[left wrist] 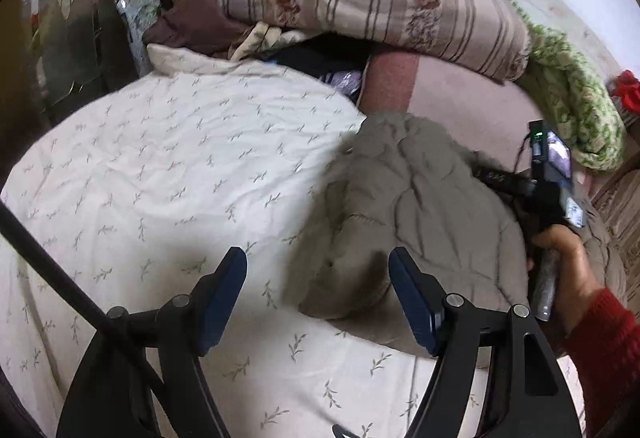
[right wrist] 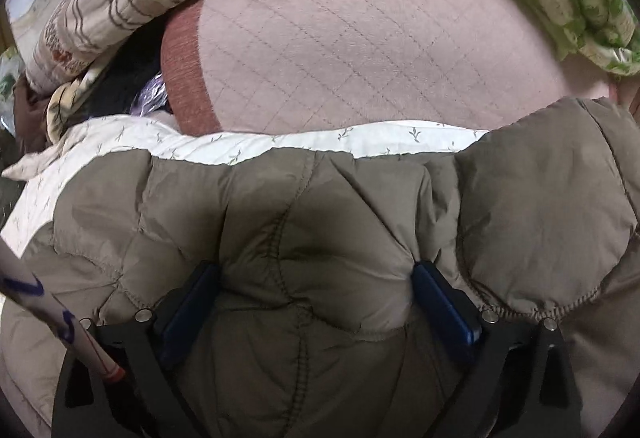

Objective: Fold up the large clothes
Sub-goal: 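Lift the held hem and fold it up toward the hood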

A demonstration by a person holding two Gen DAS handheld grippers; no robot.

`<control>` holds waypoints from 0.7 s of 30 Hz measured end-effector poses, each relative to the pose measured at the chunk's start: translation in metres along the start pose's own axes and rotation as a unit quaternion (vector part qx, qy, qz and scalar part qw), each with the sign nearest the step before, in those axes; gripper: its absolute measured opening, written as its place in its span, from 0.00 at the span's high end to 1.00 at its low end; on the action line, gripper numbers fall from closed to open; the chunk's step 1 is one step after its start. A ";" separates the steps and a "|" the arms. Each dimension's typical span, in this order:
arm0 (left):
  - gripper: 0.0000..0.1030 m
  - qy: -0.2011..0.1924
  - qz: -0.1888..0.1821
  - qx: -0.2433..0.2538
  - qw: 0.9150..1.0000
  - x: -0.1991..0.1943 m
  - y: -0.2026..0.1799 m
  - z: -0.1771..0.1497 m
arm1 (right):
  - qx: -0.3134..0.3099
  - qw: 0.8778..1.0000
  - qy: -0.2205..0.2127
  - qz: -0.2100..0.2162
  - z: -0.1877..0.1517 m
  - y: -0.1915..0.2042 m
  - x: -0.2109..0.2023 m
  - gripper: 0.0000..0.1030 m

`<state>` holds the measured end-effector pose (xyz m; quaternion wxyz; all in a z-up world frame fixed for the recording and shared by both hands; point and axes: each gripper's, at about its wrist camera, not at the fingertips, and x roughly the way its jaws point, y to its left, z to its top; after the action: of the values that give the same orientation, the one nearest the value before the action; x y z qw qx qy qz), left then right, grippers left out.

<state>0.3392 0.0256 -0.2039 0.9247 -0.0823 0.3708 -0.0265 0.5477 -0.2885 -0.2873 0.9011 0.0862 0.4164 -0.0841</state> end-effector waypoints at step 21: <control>0.25 0.048 0.049 0.081 0.994 0.112 -0.089 0.037 | 0.130 0.991 0.006 -0.028 -0.044 -0.197 -0.071 0.07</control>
<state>0.4474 -0.0695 -0.2385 0.9094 0.0129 0.4154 -0.0150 0.4259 -0.4644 -0.2779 0.8769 0.1913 0.4100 -0.1622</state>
